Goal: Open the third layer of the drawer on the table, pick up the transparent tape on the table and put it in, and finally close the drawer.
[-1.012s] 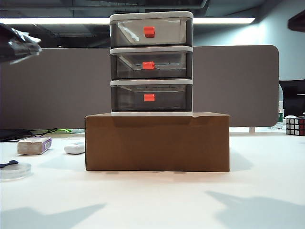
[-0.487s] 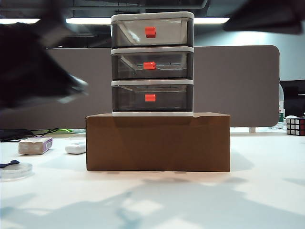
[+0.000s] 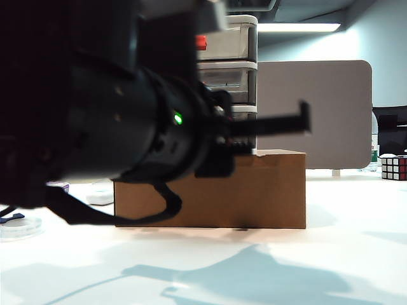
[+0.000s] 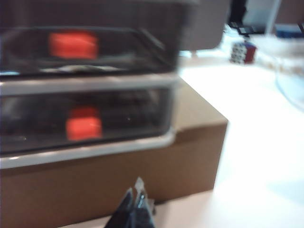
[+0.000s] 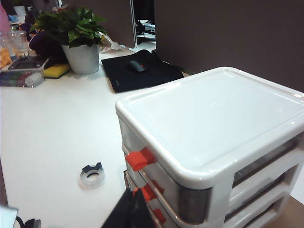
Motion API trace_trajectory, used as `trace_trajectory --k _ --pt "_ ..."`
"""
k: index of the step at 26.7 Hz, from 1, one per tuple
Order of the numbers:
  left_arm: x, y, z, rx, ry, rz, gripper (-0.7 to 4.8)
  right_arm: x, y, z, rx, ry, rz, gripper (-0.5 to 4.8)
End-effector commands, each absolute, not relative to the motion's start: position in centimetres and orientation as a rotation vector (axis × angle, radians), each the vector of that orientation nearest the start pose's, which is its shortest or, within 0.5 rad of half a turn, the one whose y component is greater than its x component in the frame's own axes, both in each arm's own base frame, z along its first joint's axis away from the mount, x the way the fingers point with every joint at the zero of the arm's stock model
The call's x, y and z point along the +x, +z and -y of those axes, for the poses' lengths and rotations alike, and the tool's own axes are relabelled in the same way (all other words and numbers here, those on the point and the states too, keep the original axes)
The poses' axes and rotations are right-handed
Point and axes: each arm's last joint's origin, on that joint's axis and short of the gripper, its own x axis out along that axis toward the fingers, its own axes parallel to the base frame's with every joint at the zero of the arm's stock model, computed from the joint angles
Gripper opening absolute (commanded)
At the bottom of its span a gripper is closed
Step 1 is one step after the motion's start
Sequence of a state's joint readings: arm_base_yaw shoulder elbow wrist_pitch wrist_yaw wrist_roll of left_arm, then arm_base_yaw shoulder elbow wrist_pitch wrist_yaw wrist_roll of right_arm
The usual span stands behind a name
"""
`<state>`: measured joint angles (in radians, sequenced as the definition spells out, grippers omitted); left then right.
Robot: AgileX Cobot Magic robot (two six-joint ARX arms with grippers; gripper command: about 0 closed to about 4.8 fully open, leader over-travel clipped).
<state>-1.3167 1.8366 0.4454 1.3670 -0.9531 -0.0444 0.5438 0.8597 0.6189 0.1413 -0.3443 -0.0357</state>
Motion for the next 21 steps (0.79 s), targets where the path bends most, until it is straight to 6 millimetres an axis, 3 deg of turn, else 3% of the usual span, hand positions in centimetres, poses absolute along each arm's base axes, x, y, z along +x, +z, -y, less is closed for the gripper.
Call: trace_trajectory --k 1,7,8,11,12,21 --pt "9.2 13.0 26.2 0.023 -0.360 0.009 -0.02 16.0 29.6 -10.9 -0.087 0.919 -0.064 -0.05" --pt "10.2 13.1 25.8 -0.013 -0.296 0.010 0.04 16.1 29.5 -11.0 -0.115 0.928 -0.057 -0.05" --pt "10.5 13.1 25.7 -0.030 -0.287 0.007 0.38 16.1 29.5 -11.0 -0.119 0.928 -0.055 -0.05" --pt "11.7 13.1 25.3 -0.096 -0.243 0.001 2.79 16.2 29.5 -11.0 -0.135 0.927 -0.047 -0.05" --pt "11.9 13.1 25.2 -0.115 -0.232 0.001 3.05 16.2 29.5 -11.0 -0.135 0.926 -0.049 -0.05" --pt "14.0 13.9 25.4 -0.214 -0.272 0.009 2.91 16.7 28.9 -11.3 -0.164 0.929 -0.066 -0.05"
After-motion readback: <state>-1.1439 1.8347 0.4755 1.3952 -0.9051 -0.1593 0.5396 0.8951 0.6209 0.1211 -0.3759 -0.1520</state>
